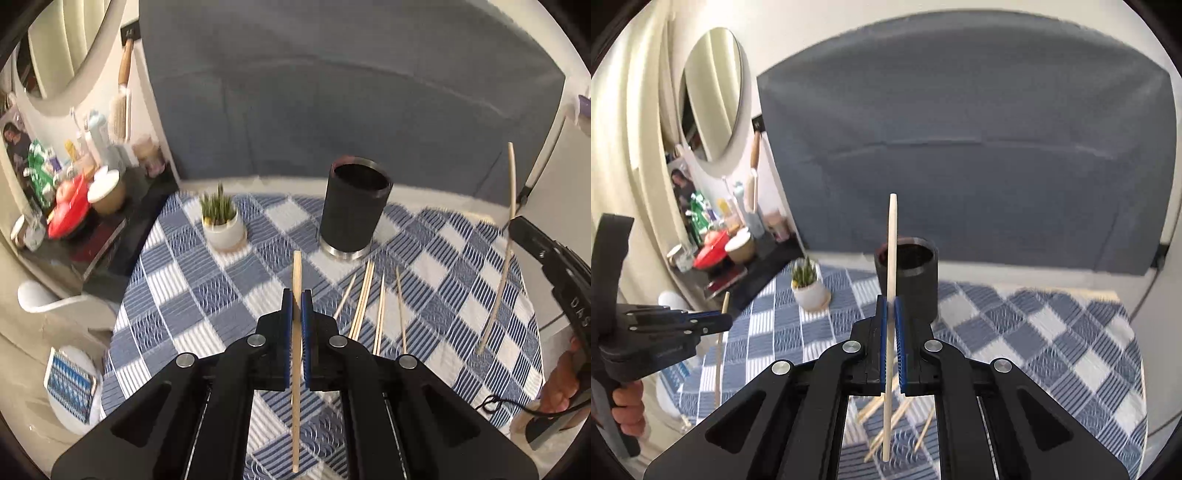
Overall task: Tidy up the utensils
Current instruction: 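Lift the chopstick in the right tool toward the black cup while the left tool lifts its chopstick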
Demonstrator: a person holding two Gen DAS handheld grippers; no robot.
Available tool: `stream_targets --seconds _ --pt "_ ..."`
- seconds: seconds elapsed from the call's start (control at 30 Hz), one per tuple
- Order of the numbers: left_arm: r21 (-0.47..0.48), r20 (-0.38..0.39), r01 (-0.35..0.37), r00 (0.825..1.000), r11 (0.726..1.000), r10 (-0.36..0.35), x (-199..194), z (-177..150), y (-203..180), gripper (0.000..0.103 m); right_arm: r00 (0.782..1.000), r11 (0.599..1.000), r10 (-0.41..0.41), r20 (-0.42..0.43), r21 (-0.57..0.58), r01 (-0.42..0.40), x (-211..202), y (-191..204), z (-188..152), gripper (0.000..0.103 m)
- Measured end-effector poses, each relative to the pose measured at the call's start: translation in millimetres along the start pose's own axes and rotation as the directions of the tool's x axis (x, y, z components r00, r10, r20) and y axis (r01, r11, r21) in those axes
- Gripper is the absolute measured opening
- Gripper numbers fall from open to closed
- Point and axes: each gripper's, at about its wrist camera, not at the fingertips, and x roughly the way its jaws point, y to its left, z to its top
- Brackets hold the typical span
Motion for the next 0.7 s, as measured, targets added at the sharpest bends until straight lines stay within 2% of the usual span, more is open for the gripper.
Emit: stream_targets --seconds 0.4,0.57,0.7 --pt "-0.016 0.122 0.053 0.991 0.998 -0.051 -8.8 91.9 -8.7 0.005 0.992 0.999 0.025 0.125 -0.032 -0.022 22.6 -6.2 72.8 0.005" --pt "-0.030 0.154 0.074 0.986 0.997 -0.069 -2.3 129.4 -7.9 0.005 0.989 0.997 0.065 0.129 -0.045 -0.060 43.4 -11.7 96.9 0.005" --pt "-0.024 0.179 0.106 0.979 0.994 -0.101 8.0 158.2 -6.7 0.005 0.986 0.998 0.044 0.161 -0.060 -0.035 60.2 -14.4 114.4 0.005"
